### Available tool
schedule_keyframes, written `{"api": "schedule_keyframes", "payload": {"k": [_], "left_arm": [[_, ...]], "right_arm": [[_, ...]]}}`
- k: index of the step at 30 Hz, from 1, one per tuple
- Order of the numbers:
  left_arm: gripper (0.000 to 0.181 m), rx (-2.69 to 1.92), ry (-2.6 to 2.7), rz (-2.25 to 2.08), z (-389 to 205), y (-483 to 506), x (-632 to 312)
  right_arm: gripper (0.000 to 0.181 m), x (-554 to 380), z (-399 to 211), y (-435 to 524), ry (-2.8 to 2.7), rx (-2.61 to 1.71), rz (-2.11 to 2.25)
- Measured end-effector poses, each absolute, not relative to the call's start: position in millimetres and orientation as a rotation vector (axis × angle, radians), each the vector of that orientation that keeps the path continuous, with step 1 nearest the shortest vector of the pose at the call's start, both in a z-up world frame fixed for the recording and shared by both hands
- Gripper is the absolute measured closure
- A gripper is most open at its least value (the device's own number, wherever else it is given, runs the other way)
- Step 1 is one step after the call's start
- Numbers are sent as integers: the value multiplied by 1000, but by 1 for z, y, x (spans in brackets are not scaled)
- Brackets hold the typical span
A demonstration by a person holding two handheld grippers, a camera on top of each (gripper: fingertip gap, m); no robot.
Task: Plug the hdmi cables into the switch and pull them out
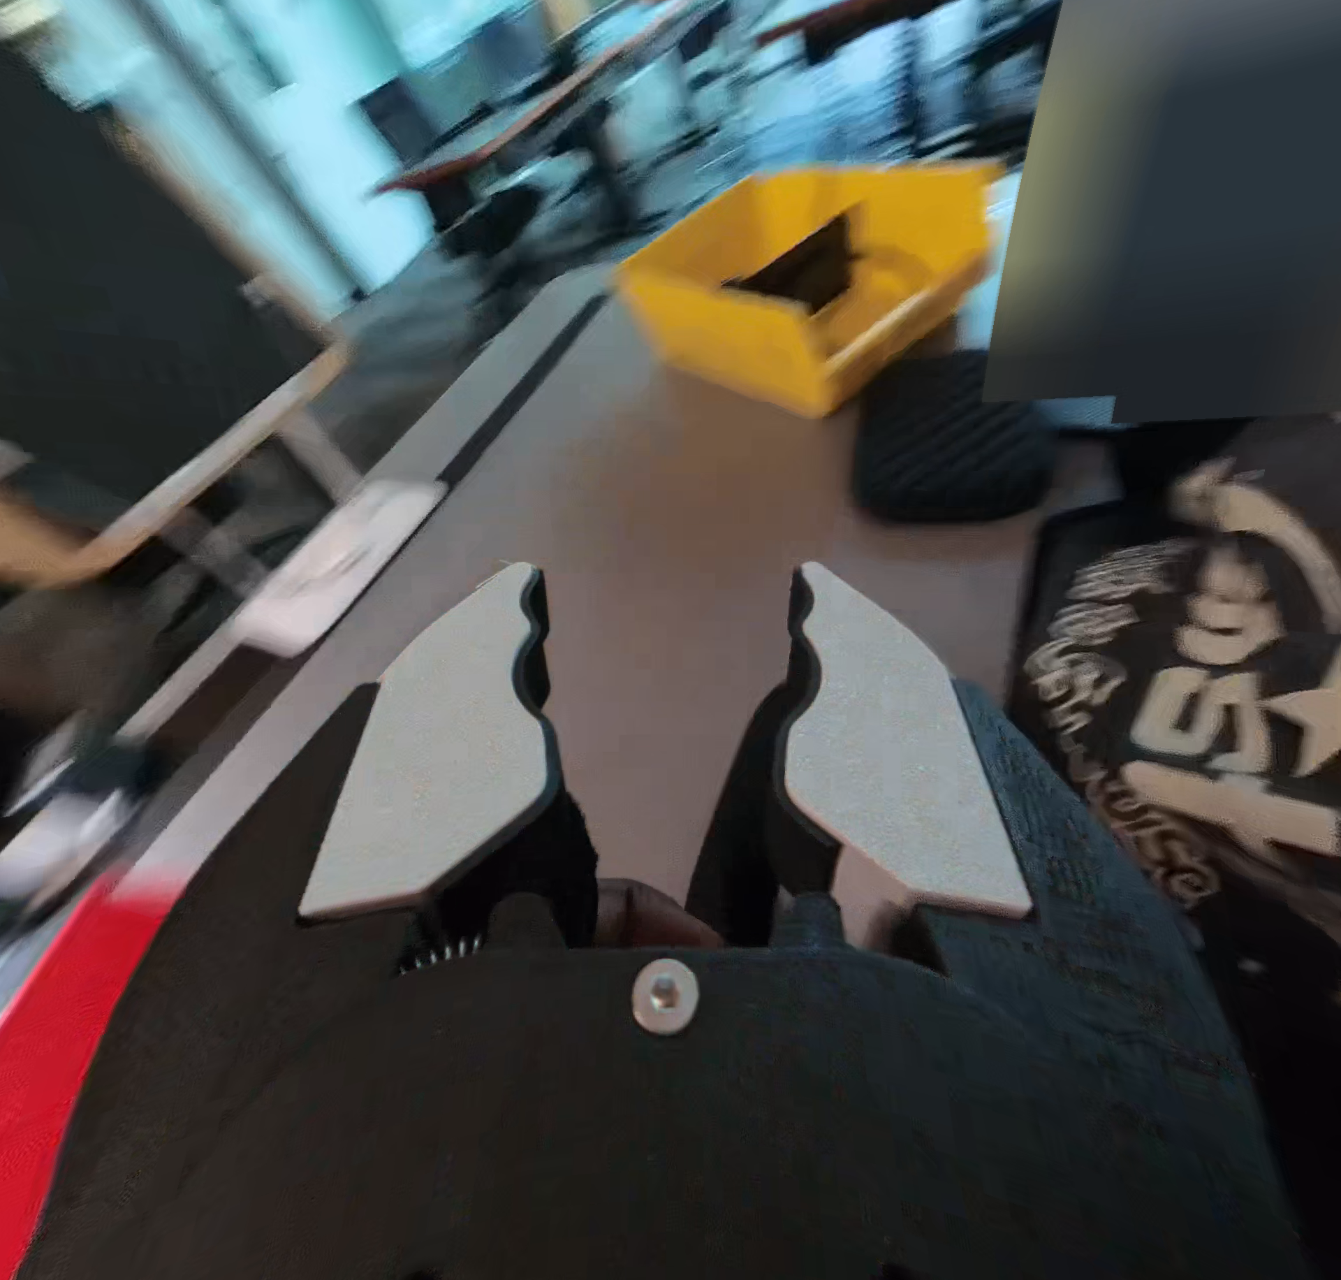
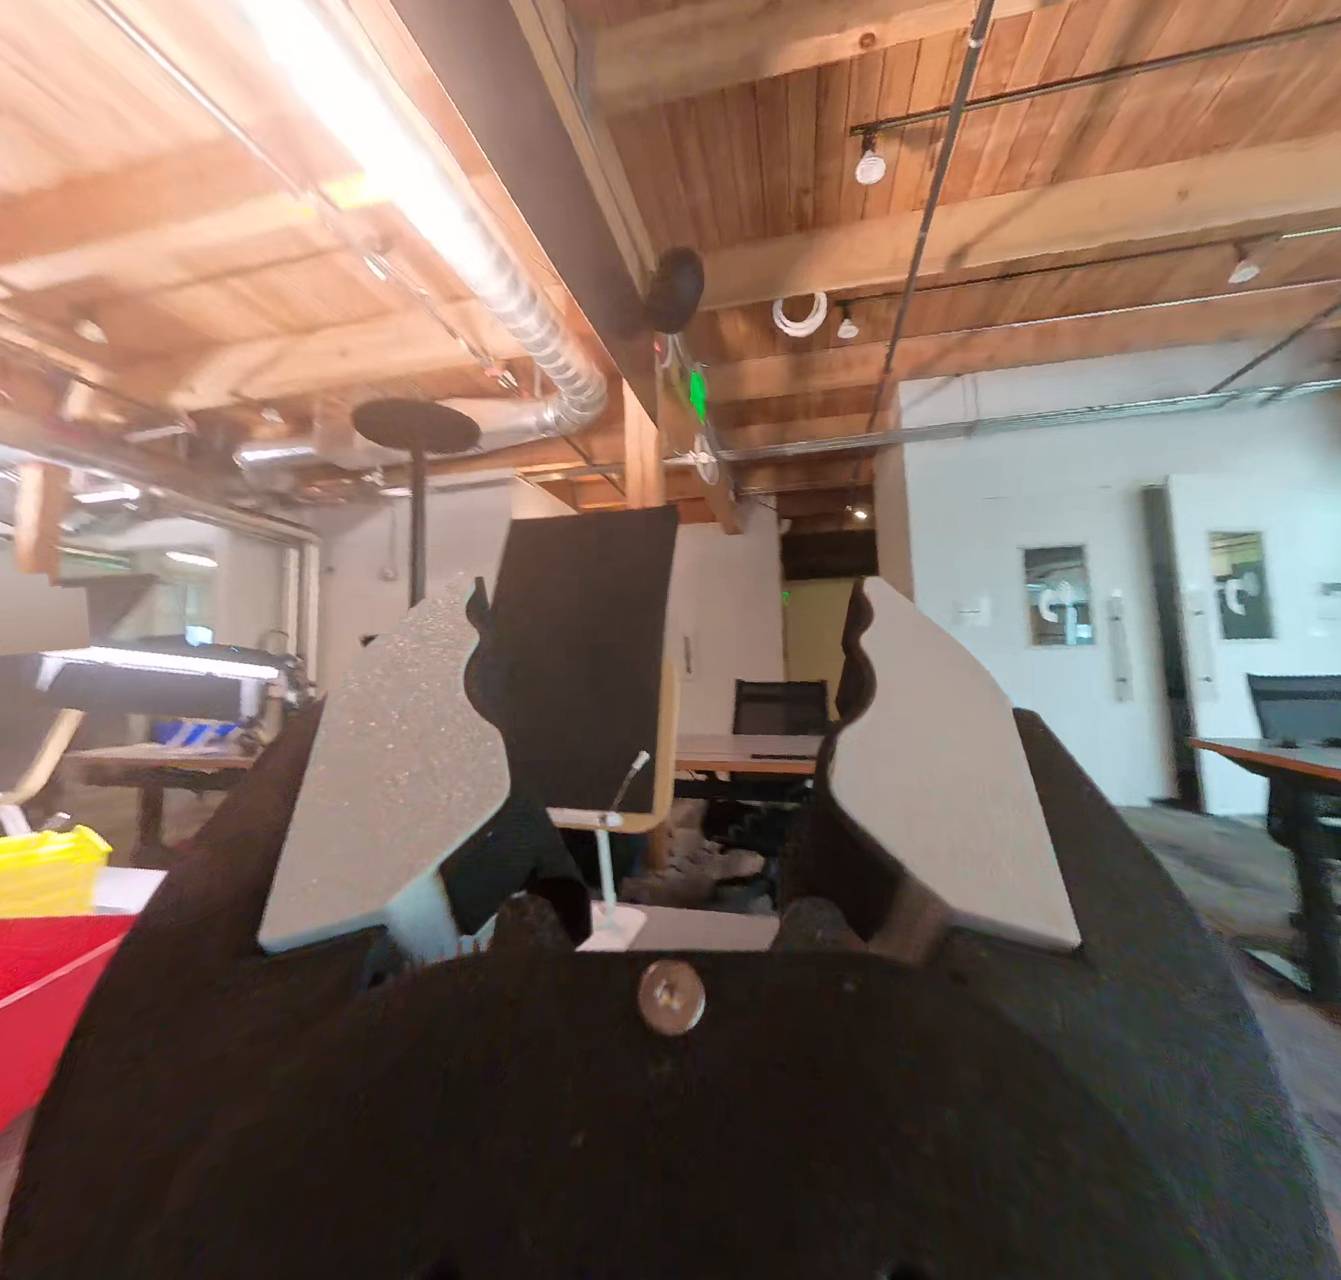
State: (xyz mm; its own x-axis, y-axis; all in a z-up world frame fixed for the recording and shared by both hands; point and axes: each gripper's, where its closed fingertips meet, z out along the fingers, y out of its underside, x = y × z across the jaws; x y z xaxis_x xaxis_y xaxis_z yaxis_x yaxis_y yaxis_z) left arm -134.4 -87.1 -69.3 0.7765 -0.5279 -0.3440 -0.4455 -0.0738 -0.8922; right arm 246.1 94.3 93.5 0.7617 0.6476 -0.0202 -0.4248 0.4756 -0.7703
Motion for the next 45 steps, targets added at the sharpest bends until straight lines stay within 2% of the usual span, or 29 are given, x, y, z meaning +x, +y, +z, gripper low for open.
{"api": "schedule_keyframes", "payload": {"k": [8, 12, 22, 24, 27, 35, 45], "left_arm": [[117, -2318, -122, 280, -155, -144, -304], [118, -2521, -255, 239, -192, -151, -319], [142, -2717, -365, 254, -223, -134, -323], [138, -2784, -380, 240, -235, -135, -325], [141, -2797, -411, 191, -242, -129, -328], [158, -2634, -292, 480, -208, -138, -350], [160, -2104, -299, 614, -128, -155, -375]], "right_arm": [[91, 216, 93, 74, -398, -808, 757], [89, 198, 82, 78, -472, -864, 691], [91, 163, 79, 56, -603, -822, 703], [91, 162, 79, 56, -607, -822, 689], [91, 160, 79, 53, -616, -809, 701], [92, 152, 78, 48, -659, -784, 703], [94, 123, 65, 48, -742, -805, 729]]}}
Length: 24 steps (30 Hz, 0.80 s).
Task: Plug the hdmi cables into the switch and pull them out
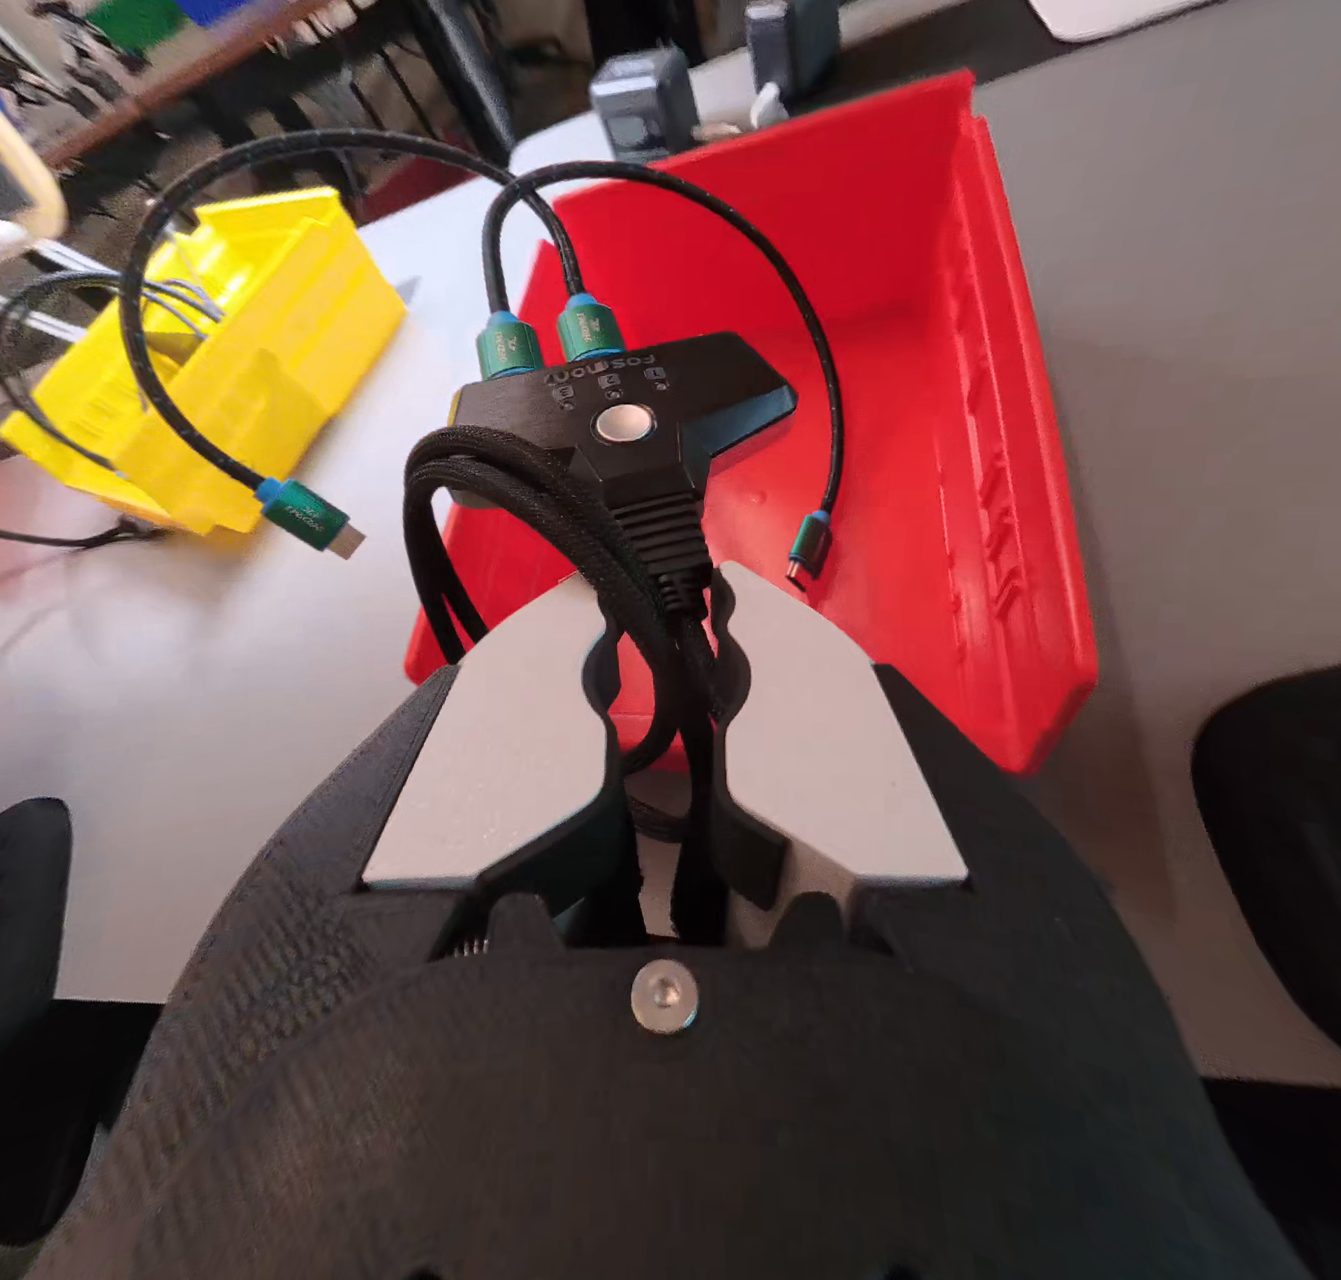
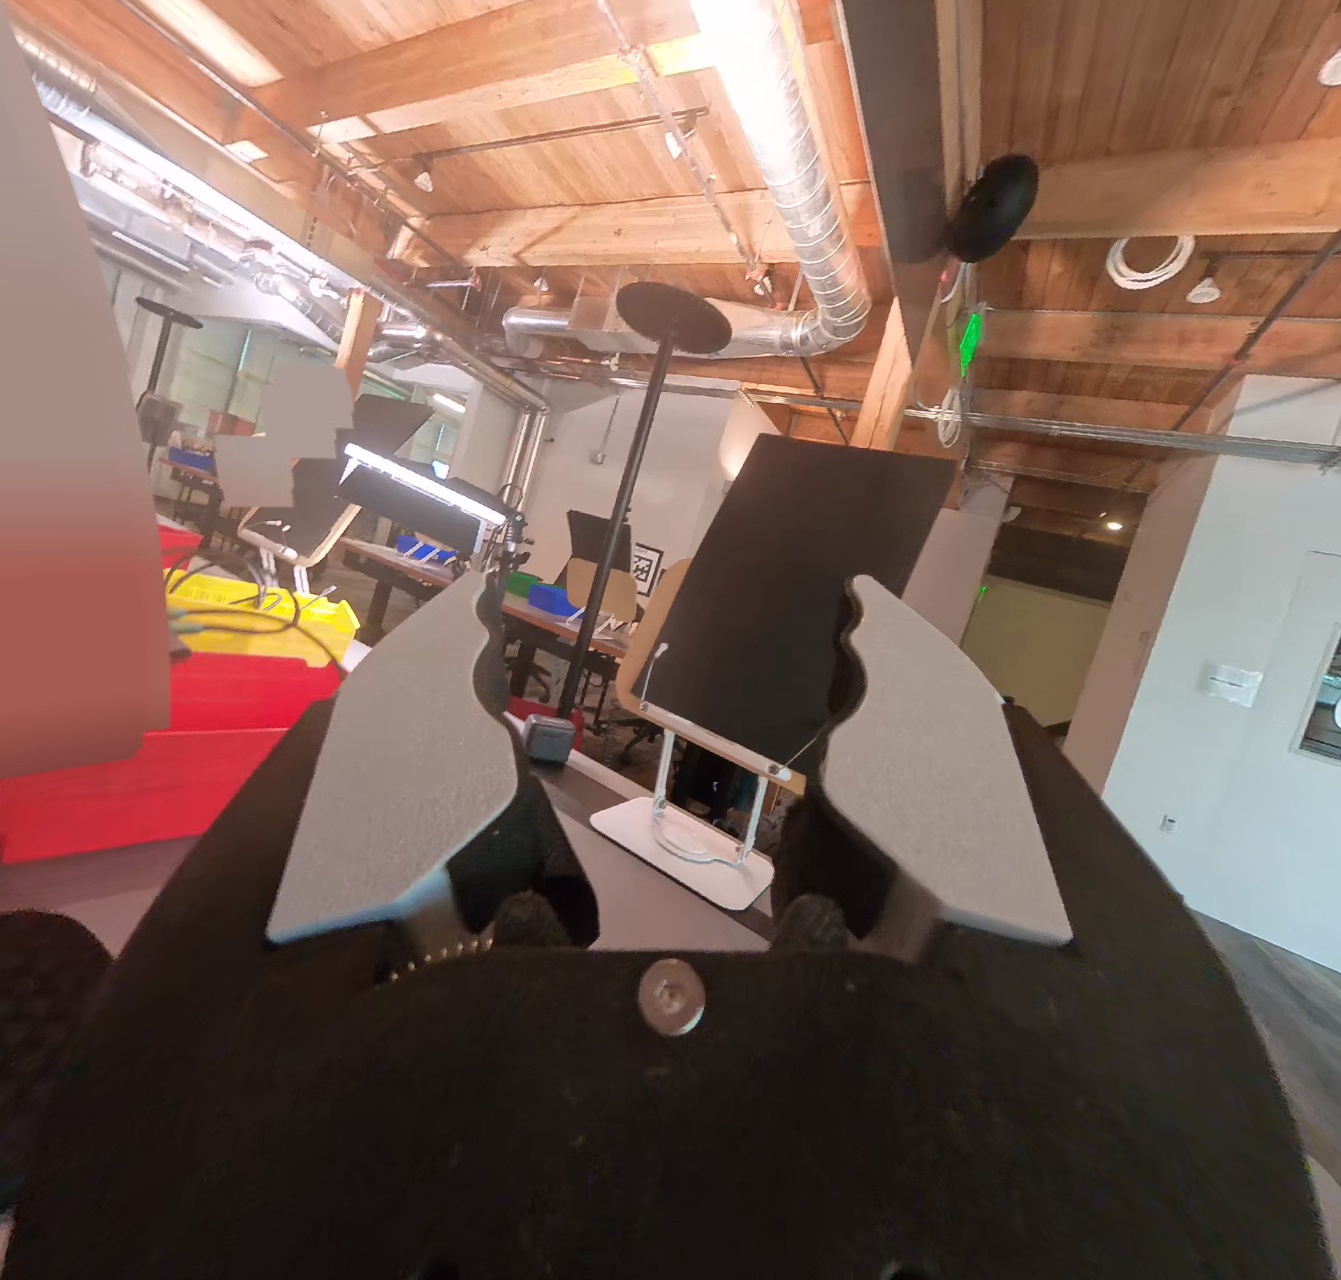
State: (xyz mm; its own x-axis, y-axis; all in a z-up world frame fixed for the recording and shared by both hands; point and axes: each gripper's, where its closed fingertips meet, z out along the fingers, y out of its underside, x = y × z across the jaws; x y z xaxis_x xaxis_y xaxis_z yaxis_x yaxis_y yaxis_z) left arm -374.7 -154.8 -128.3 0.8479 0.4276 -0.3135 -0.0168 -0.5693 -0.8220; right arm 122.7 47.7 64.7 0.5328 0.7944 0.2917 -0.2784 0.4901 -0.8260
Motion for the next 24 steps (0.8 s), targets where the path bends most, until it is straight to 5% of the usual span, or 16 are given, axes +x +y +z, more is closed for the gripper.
{"api": "schedule_keyframes", "payload": {"k": [14, 24], "left_arm": [[160, -1732, -477, 950, -61, -190, -395], [160, -1262, -95, 1101, 33, -163, -299]], "right_arm": [[89, 62, 27, 40, -955, -870, 760], [93, 38, 11, 31, -1027, -892, 883]]}}
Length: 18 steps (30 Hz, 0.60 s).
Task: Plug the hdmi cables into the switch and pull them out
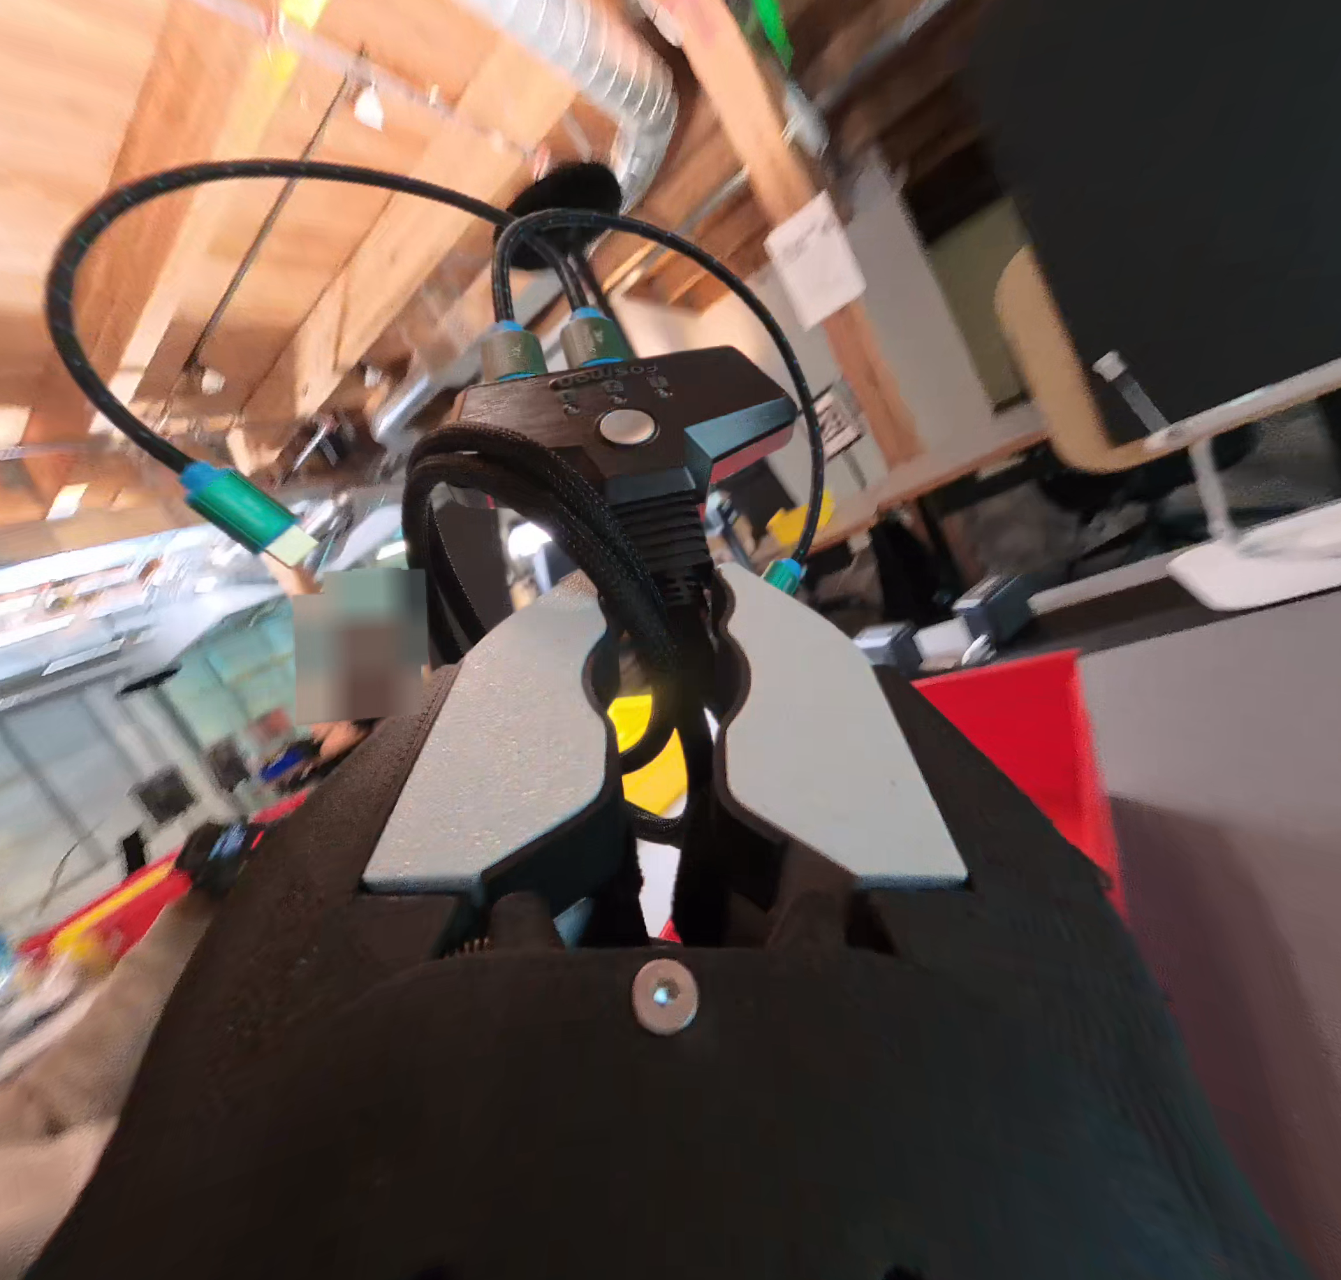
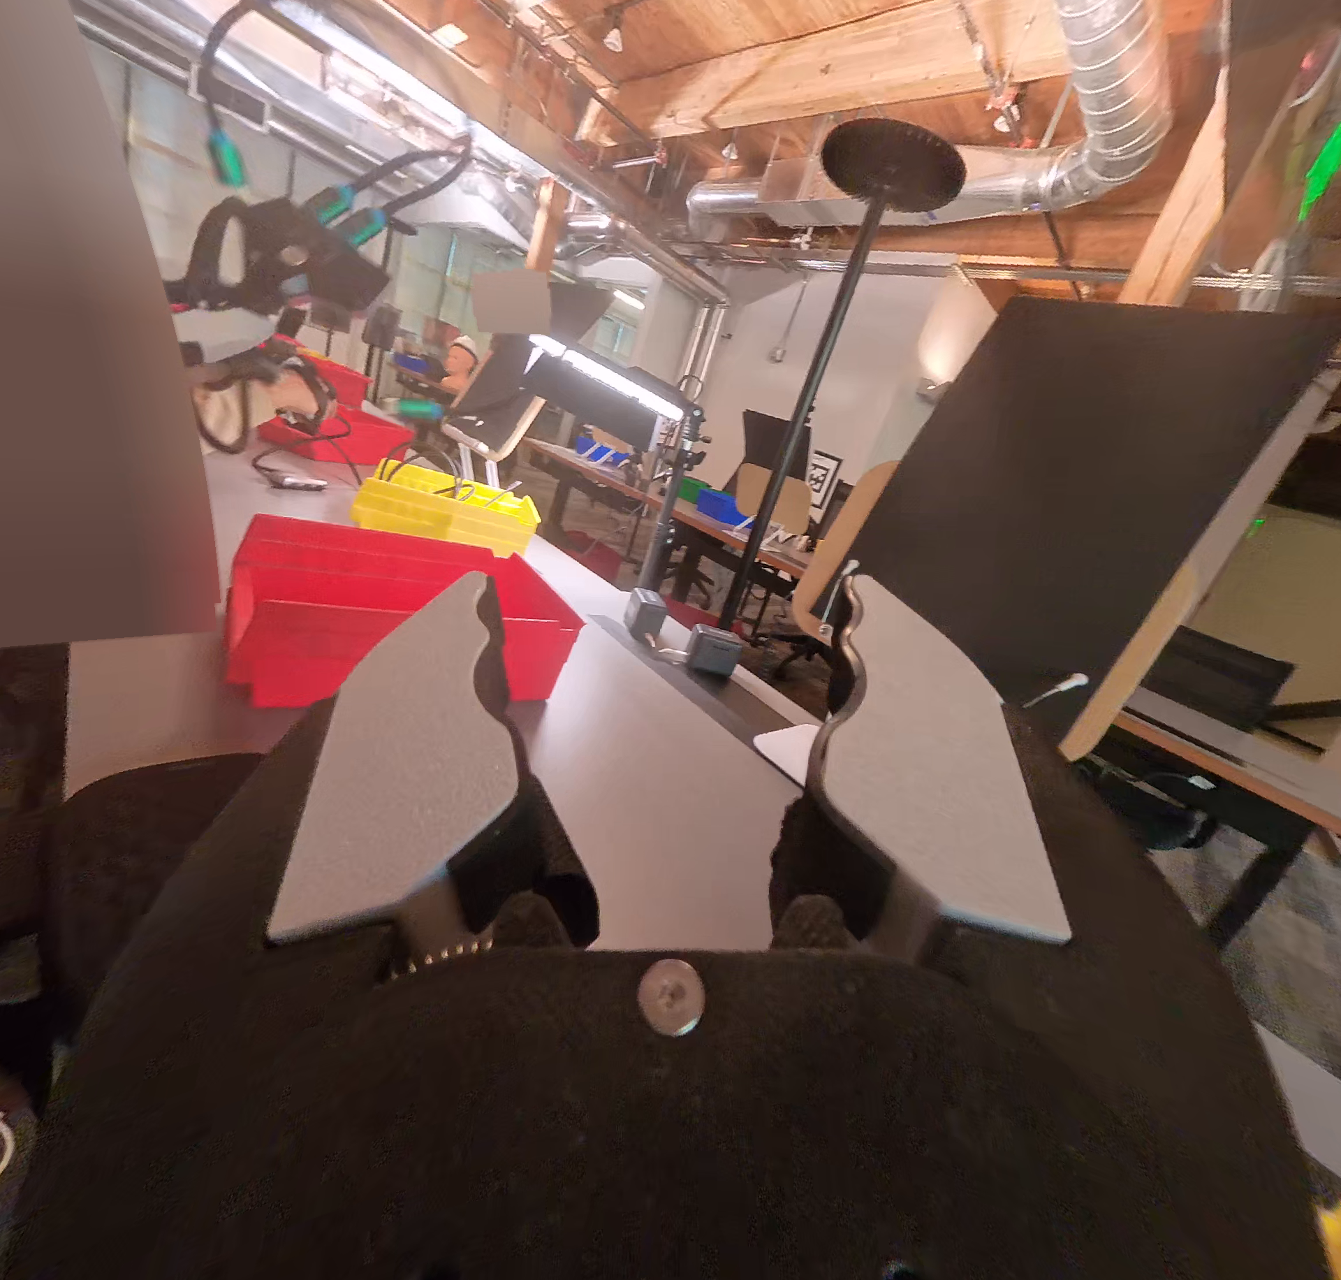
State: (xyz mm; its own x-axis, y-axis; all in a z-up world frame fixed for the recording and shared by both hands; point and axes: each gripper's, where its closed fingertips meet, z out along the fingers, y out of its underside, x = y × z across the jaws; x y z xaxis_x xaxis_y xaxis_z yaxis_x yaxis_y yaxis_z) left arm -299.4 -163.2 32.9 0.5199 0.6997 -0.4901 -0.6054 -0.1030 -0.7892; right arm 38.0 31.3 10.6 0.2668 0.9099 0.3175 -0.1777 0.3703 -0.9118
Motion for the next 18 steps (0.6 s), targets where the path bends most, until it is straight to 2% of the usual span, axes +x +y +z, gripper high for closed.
{"api": "schedule_keyframes", "payload": {"k": [4, 8, 15, 18], "left_arm": [[160, -1173, 144, 947, 45, -124, -233], [160, -1117, 368, 732, 39, -81, -163], [161, -1121, 794, 598, -9, -30, -66], [161, -1100, 956, 565, -29, -24, -41]], "right_arm": [[101, 24, 1, 18, -1103, -863, 906], [127, 11, -3, 3, -1098, -916, 1090], [103, -4, -12, -12, -1102, -987, 1533], [107, -4, -13, -13, -1106, -1012, 1678]]}}
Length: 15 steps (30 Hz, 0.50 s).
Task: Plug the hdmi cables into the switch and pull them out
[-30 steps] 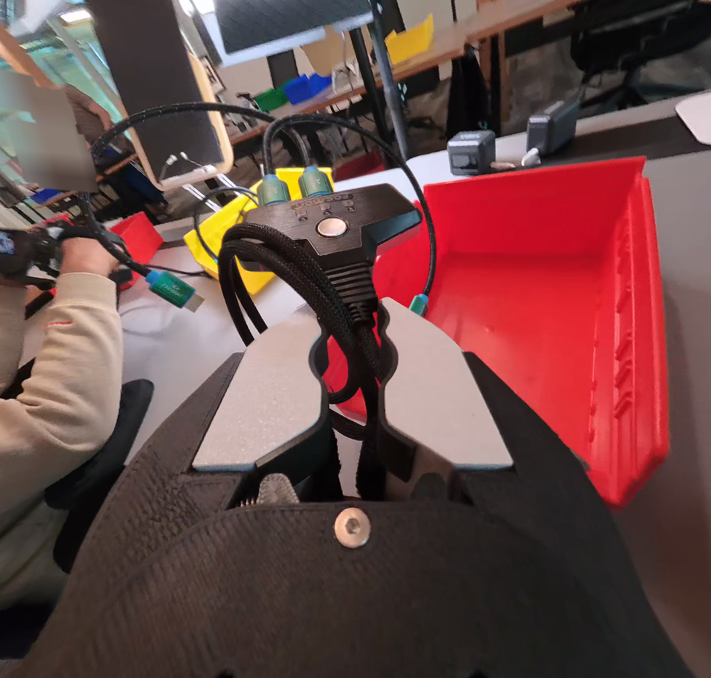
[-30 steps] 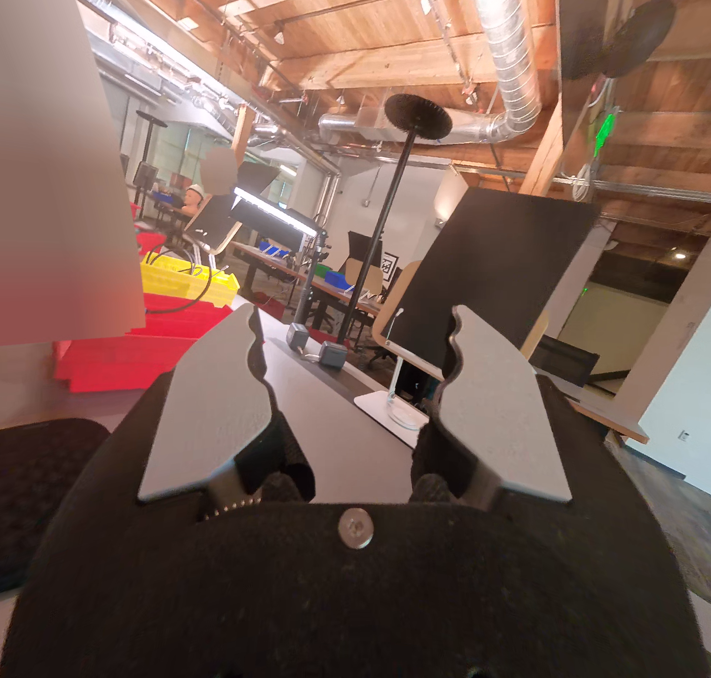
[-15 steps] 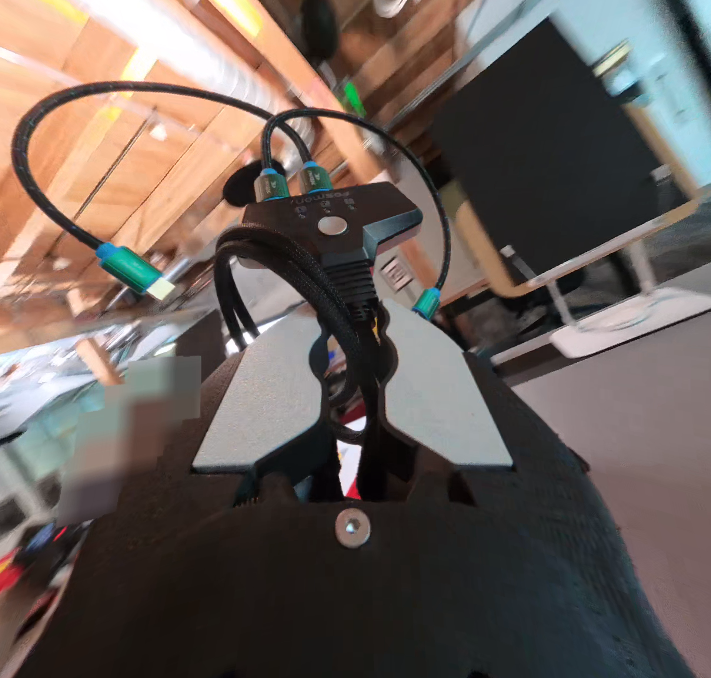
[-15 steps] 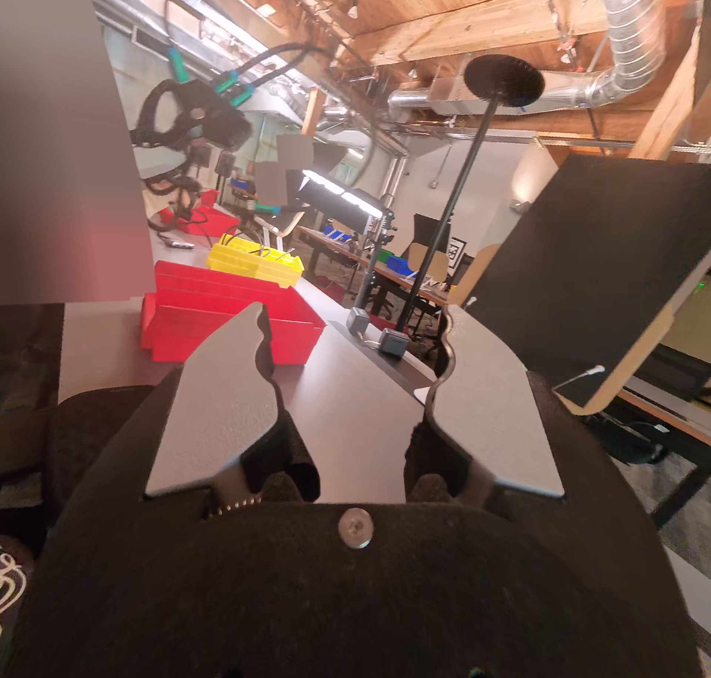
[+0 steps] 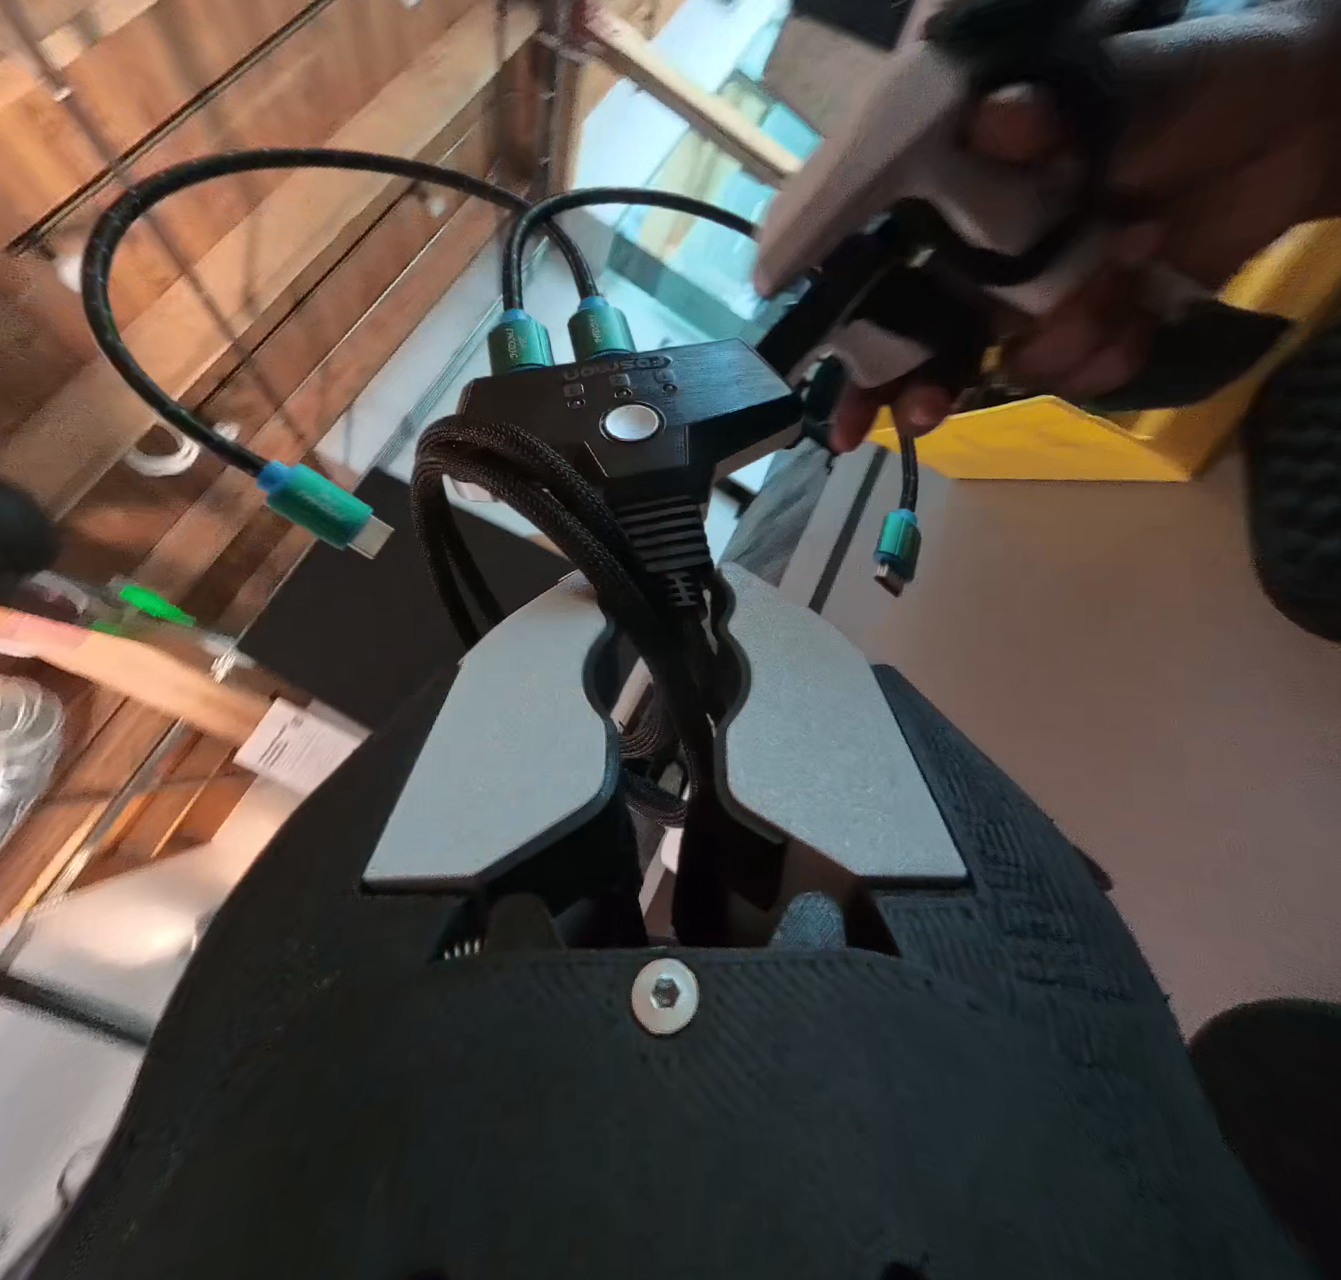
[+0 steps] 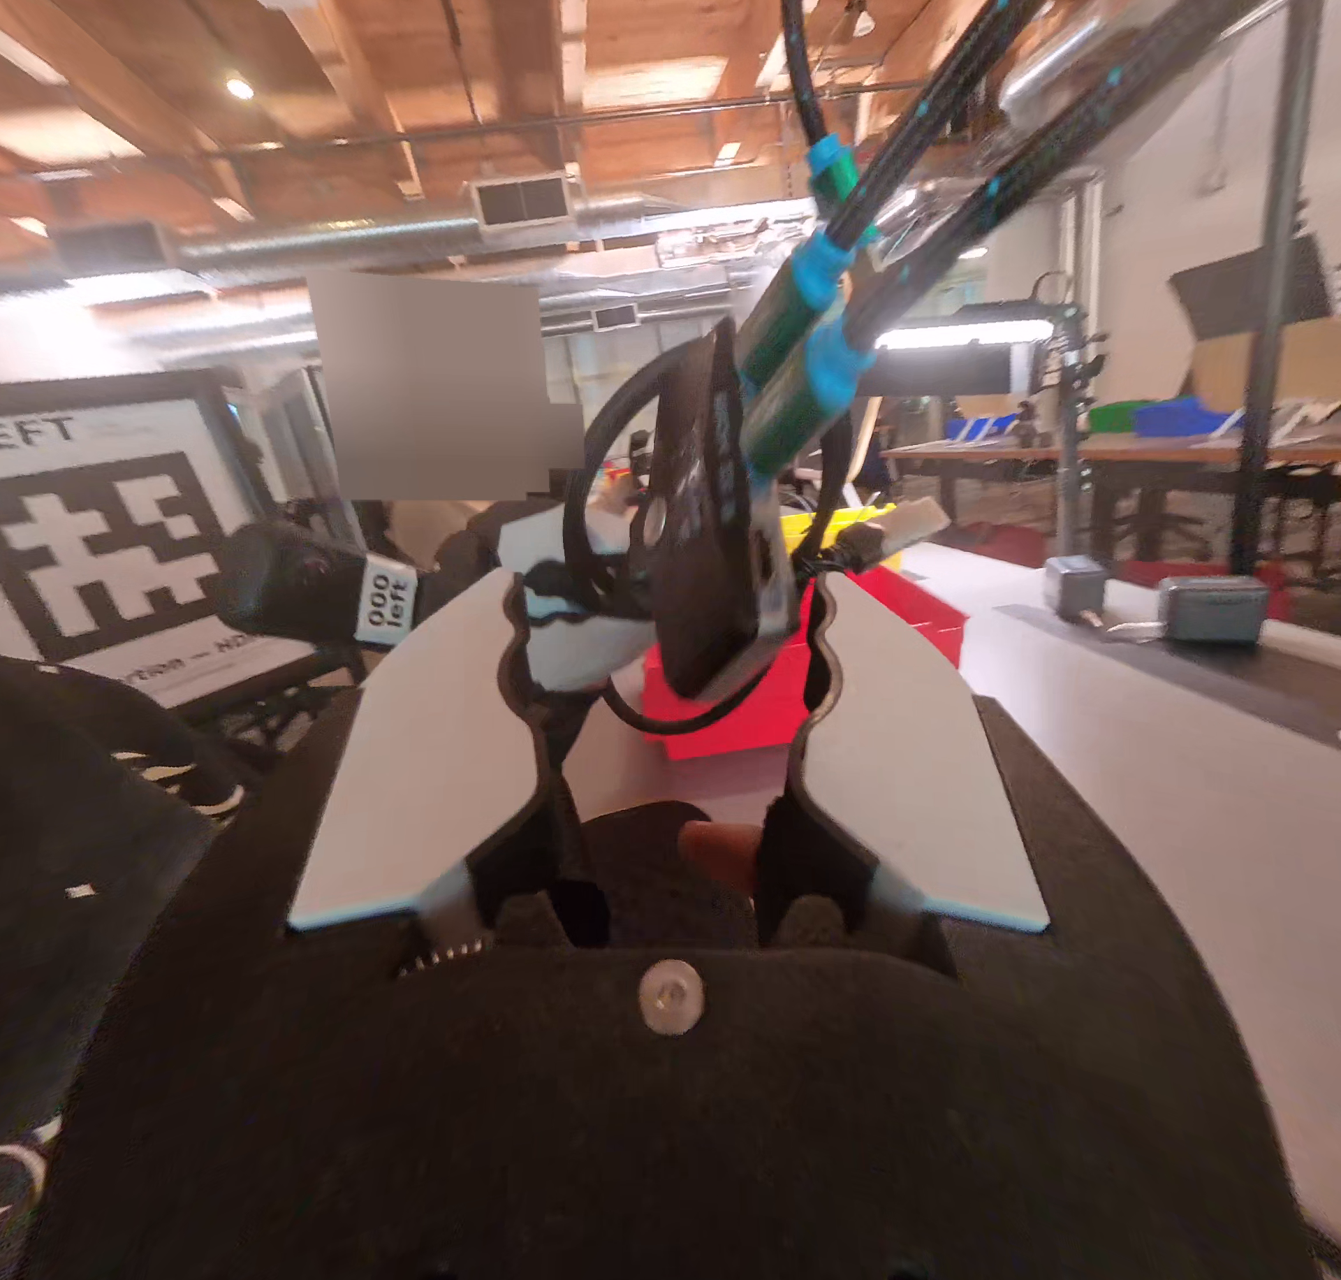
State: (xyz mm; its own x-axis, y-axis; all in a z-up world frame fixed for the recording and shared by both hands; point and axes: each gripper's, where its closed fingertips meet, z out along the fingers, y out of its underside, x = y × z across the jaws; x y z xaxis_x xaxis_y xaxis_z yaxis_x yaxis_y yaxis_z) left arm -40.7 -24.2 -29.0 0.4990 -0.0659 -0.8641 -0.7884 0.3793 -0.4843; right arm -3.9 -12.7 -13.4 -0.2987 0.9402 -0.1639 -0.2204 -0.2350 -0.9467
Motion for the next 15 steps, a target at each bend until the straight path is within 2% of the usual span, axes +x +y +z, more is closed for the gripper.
{"api": "schedule_keyframes", "payload": {"k": [1, 4, 8, 11, 12, 15], "left_arm": [[160, -1083, 1013, 555, -35, -24, -34], [160, -1045, 1144, 493, -50, -29, -17], [155, -1111, 1053, 442, -44, -23, -23], [119, -1118, 811, 456, -15, -21, -41], [116, -1086, 725, 426, -4, -25, -44], [128, -978, 552, 102, 22, -47, -33]], "right_arm": [[112, -4, -14, -12, -1110, -1016, 1703], [151, -2, -16, -16, -1139, -965, 1737], [156, 1, -10, -15, -1101, -886, 1720], [157, 10, 5, -9, -963, -801, 1715], [157, 15, 11, -3, -897, -781, 1691], [159, 31, 20, 20, -741, -750, 1605]]}}
